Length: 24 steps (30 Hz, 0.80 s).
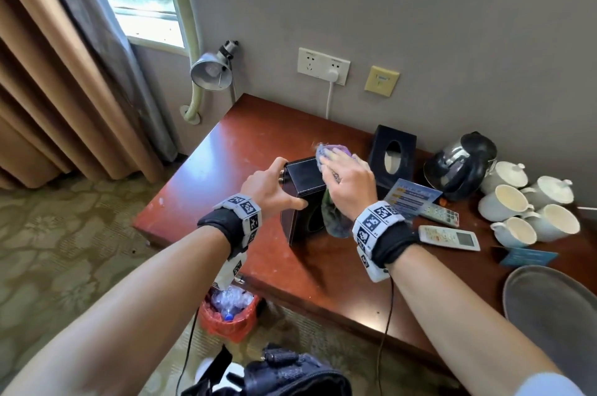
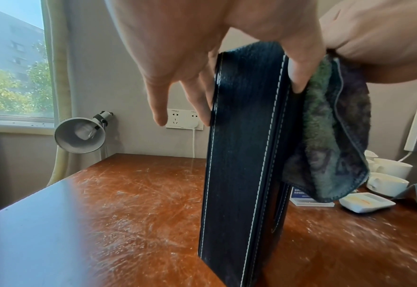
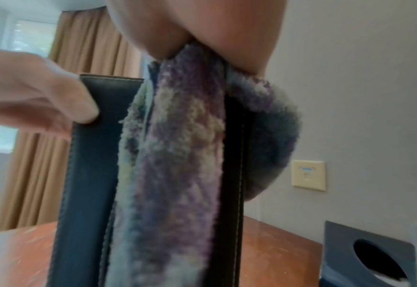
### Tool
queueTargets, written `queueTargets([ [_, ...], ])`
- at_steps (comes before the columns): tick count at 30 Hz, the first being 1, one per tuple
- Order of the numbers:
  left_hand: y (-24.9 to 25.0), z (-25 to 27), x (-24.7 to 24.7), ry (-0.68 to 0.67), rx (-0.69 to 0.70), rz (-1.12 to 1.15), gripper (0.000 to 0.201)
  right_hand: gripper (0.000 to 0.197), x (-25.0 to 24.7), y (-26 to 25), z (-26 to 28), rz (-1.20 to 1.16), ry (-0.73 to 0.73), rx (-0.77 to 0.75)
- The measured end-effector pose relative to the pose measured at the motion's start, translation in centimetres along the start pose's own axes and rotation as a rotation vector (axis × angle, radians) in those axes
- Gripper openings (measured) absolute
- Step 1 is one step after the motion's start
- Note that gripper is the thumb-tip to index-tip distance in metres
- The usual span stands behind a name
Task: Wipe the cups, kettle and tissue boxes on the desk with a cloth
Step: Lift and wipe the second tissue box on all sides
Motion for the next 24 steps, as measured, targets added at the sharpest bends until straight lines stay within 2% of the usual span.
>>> queueTargets([
  [2, 0.1, 0.0, 0.0, -0.008, 0.013, -0.005, 0.085, 0.038, 0.0, 0.2, 0.2, 0.032, -0.014, -0.104],
  [4, 0.1, 0.0, -0.1, -0.01, 0.02, -0.01, 0.085, 0.033, -0.6, 1.0, 0.0, 0.009, -0.069, -0.105],
  [6, 0.1, -0.2, -0.1, -0.018, 0.015, 0.007, 0.083, 0.029, -0.8, 1.8, -0.1, -0.085, -0.078, -0.026],
  [8, 0.0, -0.3, -0.2, -0.009, 0.001, 0.056, 0.081, 0.026, -0.6, 2.1, -0.4, -0.19, 0.0, 0.048],
  [12, -0.5, -0.4, -0.7, 0.038, -0.063, 0.246, 0.088, 0.031, -1.8, 3.1, -1.5, -0.377, 0.161, 0.408],
  [14, -1.1, -0.7, -1.5, 0.073, -0.117, 0.289, 0.083, 0.032, -2.9, 4.5, -1.6, -0.371, 0.224, 0.506],
  [19, -3.9, -1.4, -2.4, 0.114, -0.293, 0.435, 0.048, 0.03, -3.0, 6.7, 0.8, -0.303, 0.121, 0.562],
  [22, -5.2, -1.2, -2.3, 0.129, -0.355, 0.527, 0.064, 0.028, -1.3, 7.8, 2.4, -0.306, 0.074, 0.641],
  [24, -6.0, -0.9, -2.1, 0.133, -0.377, 0.536, 0.063, 0.029, -0.1, 7.8, 3.4, -0.29, 0.031, 0.672],
])
Point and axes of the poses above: each hand's wrist, its own z-axis away from the middle knuckle, its own x-axis out of the palm, y = z × x, the point moved 2 cm from there along -z, towards the middle knuckle, and after that the axes turned 2 degrees about x, right-handed, at the moved point
